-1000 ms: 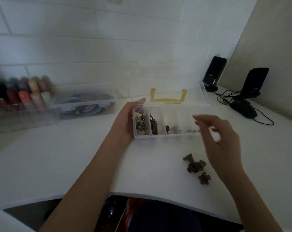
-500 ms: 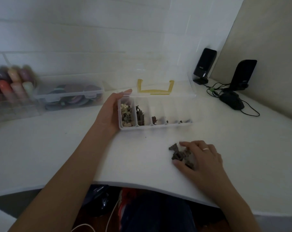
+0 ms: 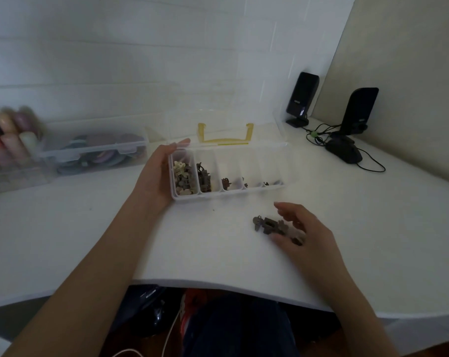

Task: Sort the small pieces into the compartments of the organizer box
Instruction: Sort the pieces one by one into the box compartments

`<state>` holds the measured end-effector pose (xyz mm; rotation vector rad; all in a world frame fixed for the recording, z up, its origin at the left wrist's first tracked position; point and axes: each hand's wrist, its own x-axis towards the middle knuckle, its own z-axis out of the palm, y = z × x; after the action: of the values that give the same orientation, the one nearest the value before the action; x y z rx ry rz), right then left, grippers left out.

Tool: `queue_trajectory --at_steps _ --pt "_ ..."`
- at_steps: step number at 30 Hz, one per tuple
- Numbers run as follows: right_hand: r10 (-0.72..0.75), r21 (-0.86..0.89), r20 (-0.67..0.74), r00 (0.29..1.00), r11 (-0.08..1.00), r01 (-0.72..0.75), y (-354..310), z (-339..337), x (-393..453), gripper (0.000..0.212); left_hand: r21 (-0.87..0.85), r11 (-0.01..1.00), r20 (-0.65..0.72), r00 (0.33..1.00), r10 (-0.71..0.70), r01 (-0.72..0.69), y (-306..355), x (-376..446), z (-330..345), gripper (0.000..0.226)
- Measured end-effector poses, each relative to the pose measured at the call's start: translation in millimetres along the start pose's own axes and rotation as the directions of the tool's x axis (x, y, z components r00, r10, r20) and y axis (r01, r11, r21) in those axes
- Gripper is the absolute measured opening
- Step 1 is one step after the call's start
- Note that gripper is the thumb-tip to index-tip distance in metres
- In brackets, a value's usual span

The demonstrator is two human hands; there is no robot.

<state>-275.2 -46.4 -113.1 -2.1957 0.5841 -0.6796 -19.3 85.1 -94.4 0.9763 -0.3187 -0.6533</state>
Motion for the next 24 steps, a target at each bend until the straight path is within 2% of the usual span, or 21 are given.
queue_trajectory --at_steps 5,8,13,18,24 --pt "-0.027 -0.178 -0.053 0.998 0.984 0.017 6 1 0 0.029 -0.006 1.0 -0.014 1.0 0.0 0.0 0 1 -1 0.028" --pt "-0.043 -0.135 -0.076 0.996 0.99 0.032 1 -2 -3 0.034 -0.012 1.0 -0.018 1.0 -0.003 0.003 0 0 -1 0.028" --pt "-0.04 0.04 -0.099 0.994 0.998 0.044 -4 -5 -6 0.04 -0.014 1.0 -0.014 1.0 -0.021 0.021 1 -1 0 0.03" --pt "-0.017 0.045 -0.12 0.993 0.999 0.022 -4 -5 -7 0.034 -0.015 0.999 0.002 1.0 -0.031 0.031 3 -3 1 0.039" --pt "-0.053 0.075 -0.156 0.986 0.995 0.065 -9 -4 -8 0.026 -0.019 0.999 0.032 0.999 -0.039 0.04 4 -6 4 0.046"
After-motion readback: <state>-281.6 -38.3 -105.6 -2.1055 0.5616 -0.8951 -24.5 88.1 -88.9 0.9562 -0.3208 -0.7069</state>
